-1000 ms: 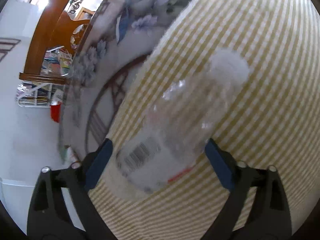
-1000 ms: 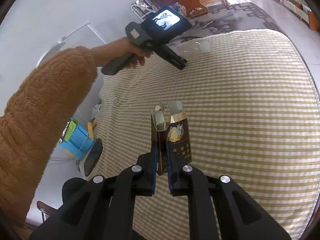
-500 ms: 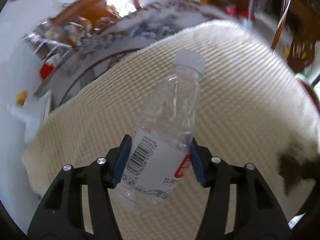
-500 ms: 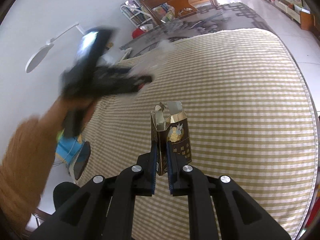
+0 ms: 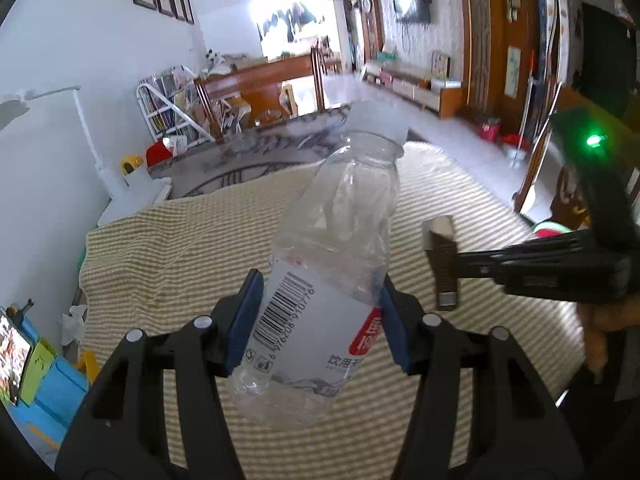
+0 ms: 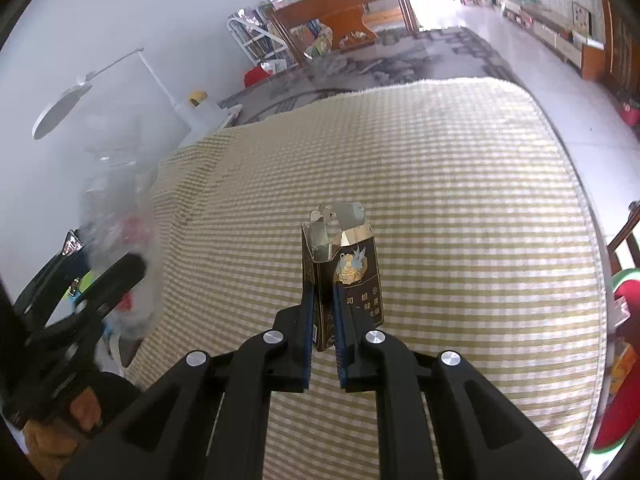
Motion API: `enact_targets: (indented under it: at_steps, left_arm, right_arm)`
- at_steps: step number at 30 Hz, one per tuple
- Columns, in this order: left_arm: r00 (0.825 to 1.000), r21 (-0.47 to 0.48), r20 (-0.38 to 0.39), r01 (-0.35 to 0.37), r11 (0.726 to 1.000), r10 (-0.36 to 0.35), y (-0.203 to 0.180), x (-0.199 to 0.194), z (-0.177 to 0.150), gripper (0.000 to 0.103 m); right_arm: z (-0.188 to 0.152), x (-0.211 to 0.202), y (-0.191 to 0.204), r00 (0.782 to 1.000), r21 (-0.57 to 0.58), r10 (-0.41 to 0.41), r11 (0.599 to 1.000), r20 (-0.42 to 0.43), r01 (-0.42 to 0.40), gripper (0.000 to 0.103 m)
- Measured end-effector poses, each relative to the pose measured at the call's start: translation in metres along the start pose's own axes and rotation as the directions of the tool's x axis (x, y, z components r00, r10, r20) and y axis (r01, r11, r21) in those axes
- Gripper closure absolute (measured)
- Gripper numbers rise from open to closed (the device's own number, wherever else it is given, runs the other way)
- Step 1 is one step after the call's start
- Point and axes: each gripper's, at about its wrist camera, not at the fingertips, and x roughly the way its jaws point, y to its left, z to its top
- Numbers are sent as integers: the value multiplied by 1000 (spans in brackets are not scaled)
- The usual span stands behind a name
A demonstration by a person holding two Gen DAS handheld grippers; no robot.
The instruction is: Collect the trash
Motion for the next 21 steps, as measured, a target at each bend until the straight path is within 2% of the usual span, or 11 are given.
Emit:
enact_targets:
  at_steps: [7, 12, 16, 18, 21]
  left_arm:
    - [999, -17, 39, 31, 999, -30, -16, -30, -2, 49]
    - [997, -20, 53, 54, 998, -53, -26, -39, 0, 49]
    - [992, 17, 55, 114, 993, -114, -50, -36, 8, 49]
    - [986, 40, 53, 157, 987, -159, -68, -32, 14, 49]
    - [977, 67, 51, 202, 977, -206, -92, -24, 17, 49]
  right_arm:
    - [-6, -19, -4, 996, -23, -71, 997, 63, 72, 94]
    - [-11, -40, -19, 992, 35, -54, 998, 116, 50, 94]
    - [-22, -96, -40, 967, 91, -49, 996, 249, 27, 94]
    - [-32, -120, -58, 957, 144, -15, 989, 290, -28, 94]
    - [-48, -153, -87, 938, 203, -110, 978, 330, 43, 94]
